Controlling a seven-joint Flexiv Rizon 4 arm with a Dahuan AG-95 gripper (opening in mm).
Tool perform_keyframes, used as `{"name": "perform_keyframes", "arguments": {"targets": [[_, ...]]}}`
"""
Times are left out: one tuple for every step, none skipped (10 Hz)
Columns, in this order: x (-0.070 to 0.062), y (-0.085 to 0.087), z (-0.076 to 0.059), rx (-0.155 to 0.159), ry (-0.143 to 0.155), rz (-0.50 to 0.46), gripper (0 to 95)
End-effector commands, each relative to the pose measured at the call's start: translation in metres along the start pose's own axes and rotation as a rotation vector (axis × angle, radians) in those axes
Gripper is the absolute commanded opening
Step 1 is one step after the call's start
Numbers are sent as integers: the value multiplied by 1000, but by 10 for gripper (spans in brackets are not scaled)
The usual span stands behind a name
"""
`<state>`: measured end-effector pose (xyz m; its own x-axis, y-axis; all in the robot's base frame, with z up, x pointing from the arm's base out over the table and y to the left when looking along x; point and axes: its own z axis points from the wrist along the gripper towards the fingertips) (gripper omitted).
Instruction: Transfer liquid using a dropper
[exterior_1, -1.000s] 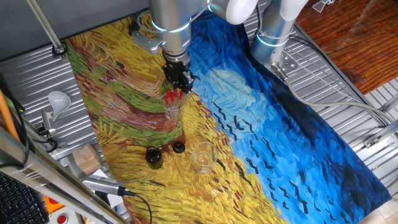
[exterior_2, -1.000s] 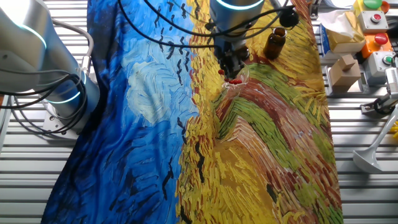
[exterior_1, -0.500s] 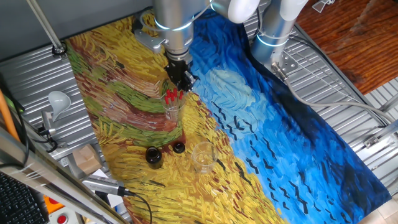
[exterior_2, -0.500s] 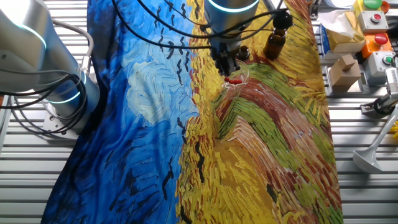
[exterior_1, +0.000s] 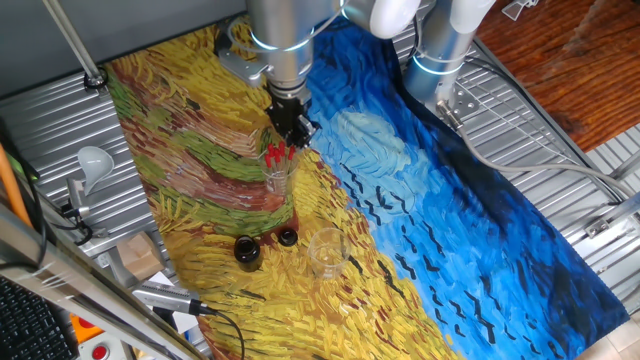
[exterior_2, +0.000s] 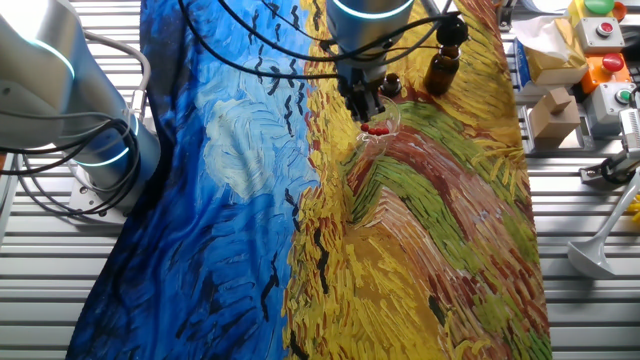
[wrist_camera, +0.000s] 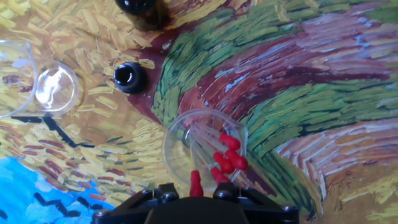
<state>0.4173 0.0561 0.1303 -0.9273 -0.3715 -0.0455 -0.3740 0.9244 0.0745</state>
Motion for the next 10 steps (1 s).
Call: {"name": "perform_keyframes", "arguments": {"targets": [[-1, -1, 4, 3, -5, 0, 190], [-2, -1, 4, 4, -5, -1, 190], [-2, -1, 4, 5, -4, -1, 190], [-2, -1, 4, 7, -4, 0, 190], [-2, -1, 4, 9, -2, 0, 190], [-2, -1, 4, 12, -1, 1, 0], [-2, -1, 4, 12, -1, -1, 0], [-2, -1, 4, 11, -1, -6, 0], [-3, -1, 3, 10, -1, -15, 0], [-4, -2, 2, 10, 3, -24, 0]]}}
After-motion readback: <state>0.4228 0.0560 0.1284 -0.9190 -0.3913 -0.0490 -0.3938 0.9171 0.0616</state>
